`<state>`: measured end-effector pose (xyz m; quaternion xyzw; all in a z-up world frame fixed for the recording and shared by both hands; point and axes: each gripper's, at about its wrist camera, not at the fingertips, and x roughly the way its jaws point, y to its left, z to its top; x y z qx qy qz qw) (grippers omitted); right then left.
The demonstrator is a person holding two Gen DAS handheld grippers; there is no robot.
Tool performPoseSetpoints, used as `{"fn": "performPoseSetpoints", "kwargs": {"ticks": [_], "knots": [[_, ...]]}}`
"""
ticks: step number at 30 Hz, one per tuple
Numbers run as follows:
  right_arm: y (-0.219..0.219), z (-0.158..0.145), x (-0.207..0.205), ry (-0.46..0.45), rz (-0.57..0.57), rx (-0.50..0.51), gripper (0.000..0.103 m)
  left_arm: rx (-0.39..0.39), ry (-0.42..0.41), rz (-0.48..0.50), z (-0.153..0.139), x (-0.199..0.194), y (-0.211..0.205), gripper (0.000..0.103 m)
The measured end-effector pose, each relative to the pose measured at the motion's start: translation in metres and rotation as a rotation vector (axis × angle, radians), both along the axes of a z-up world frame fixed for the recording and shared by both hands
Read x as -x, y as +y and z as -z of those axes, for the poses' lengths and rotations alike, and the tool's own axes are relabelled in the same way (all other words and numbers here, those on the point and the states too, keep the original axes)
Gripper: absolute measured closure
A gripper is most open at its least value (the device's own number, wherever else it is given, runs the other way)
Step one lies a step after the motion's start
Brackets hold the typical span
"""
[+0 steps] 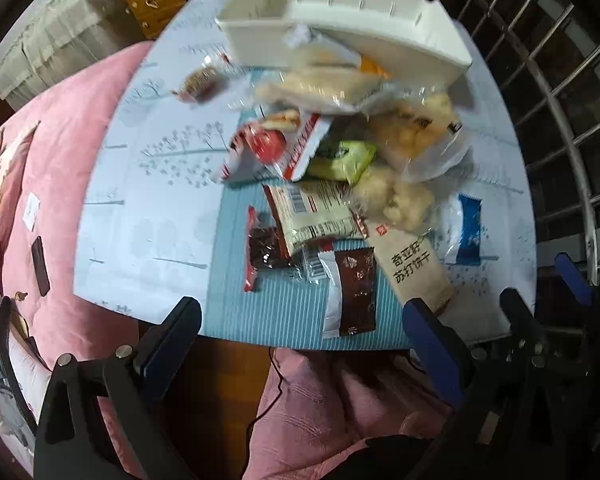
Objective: Organize snacks
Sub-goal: 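Lower the right gripper onto the beige soda cracker pack and grasp it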
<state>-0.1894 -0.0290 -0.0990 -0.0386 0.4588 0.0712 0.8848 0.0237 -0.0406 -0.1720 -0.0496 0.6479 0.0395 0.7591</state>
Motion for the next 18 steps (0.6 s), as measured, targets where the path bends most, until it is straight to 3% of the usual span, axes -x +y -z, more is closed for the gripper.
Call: {"fn": "performPoseSetpoints", "kwargs": {"ticks": [8, 13, 16, 18], "knots": [[0.021, 0.029, 0.002, 0.032, -0.089, 0.010, 0.006, 0.068, 0.088, 0.012, 0.053, -0.021, -0.012, 0.003], [0.038, 0.046, 0.008, 0.032, -0.170, 0.069, 0.006, 0.060, 0.151, 0.024, 0.084, -0.028, -0.021, 0.004], [0.045, 0.057, 0.009, 0.047, -0.197, 0.081, 0.006, 0.036, 0.175, 0.035, 0.099, -0.030, -0.025, 0.010], [0.049, 0.065, 0.010, 0.057, -0.210, 0.096, 0.006, 0.030, 0.195, 0.039, 0.108, -0.032, -0.026, 0.021]]}}
